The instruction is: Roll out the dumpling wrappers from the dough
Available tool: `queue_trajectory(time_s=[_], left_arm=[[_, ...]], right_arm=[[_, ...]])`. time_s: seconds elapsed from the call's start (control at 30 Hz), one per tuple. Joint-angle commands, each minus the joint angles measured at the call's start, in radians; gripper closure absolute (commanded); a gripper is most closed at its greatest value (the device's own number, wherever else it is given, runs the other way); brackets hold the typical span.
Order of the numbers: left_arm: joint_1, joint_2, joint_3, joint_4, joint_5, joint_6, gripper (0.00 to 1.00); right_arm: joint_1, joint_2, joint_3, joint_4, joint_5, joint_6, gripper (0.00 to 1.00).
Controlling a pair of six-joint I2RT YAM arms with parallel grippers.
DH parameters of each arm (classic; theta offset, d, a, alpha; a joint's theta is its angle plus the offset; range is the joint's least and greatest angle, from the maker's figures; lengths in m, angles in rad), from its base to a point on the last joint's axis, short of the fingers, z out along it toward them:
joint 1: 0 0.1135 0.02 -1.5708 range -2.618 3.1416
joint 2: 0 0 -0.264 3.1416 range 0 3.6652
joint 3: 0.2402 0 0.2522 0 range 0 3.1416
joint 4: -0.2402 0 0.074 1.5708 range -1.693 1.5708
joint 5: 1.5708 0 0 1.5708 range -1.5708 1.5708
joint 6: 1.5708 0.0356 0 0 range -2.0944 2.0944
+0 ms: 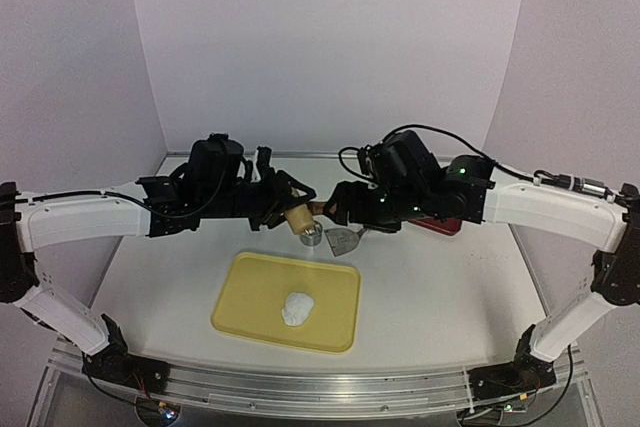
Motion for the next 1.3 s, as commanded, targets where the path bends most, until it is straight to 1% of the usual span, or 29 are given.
queue_trajectory(time_s=[0.0,0.1,0.13,0.2,0.27,0.33,0.43,0.5,0.63,0.7,0.77,0.87,0.9,1.03,1.07,1.23,1.27], left_arm=[[0.013,-0.109,0.009,0.113,0.067,0.067,1.00],[0.021,-0.147,0.010,0.108,0.136,0.103,1.00],[0.024,-0.160,0.010,0.107,0.163,0.115,1.00],[0.032,-0.187,0.007,0.109,0.226,0.134,1.00],[0.038,-0.215,0.002,0.114,0.278,0.143,1.00],[0.040,-0.243,-0.010,0.132,0.324,0.137,1.00],[0.042,-0.268,-0.033,0.177,0.371,0.109,1.00],[0.042,-0.266,-0.036,0.194,0.406,0.092,1.00],[0.042,-0.236,-0.017,0.182,0.450,0.087,1.00],[0.042,-0.227,-0.014,0.188,0.449,0.087,1.00],[0.043,-0.216,-0.005,0.186,0.444,0.091,1.00],[0.045,-0.198,0.001,0.194,0.433,0.094,1.00],[0.046,-0.192,0.002,0.197,0.432,0.093,1.00],[0.072,-0.161,0.015,0.192,0.450,0.080,1.00],[0.081,-0.152,0.020,0.187,0.461,0.078,1.00],[0.128,-0.129,0.034,0.171,0.489,0.068,1.00],[0.139,-0.127,0.033,0.167,0.494,0.066,1.00]], right_arm=[[-0.038,-0.098,-0.041,0.030,-0.039,-0.080,0.14],[-0.111,-0.110,-0.062,0.070,-0.253,-0.147,0.04],[-0.136,-0.119,-0.083,0.109,-0.349,-0.150,0.02],[-0.219,-0.145,-0.136,0.206,-0.518,-0.122,0.02],[-0.285,-0.176,-0.192,0.312,-0.651,-0.071,0.02],[-0.322,-0.188,-0.221,0.408,-0.778,-0.034,0.02],[-0.332,-0.154,-0.206,0.472,-0.914,0.008,0.02],[-0.332,-0.135,-0.205,0.559,-0.990,0.065,0.02],[-0.332,-0.100,-0.195,0.675,-1.075,0.162,0.03],[-0.331,-0.078,-0.182,0.715,-1.113,0.204,0.08],[-0.330,-0.068,-0.177,0.751,-1.136,0.241,0.19],[-0.329,-0.062,-0.172,0.761,-1.162,0.259,0.33],[-0.329,-0.061,-0.173,0.761,-1.169,0.262,0.37],[-0.328,-0.060,-0.175,0.761,-1.190,0.268,0.41],[-0.328,-0.062,-0.177,0.761,-1.189,0.267,0.44],[-0.328,-0.068,-0.196,0.761,-1.184,0.263,0.63],[-0.328,-0.071,-0.202,0.761,-1.179,0.261,0.69]])
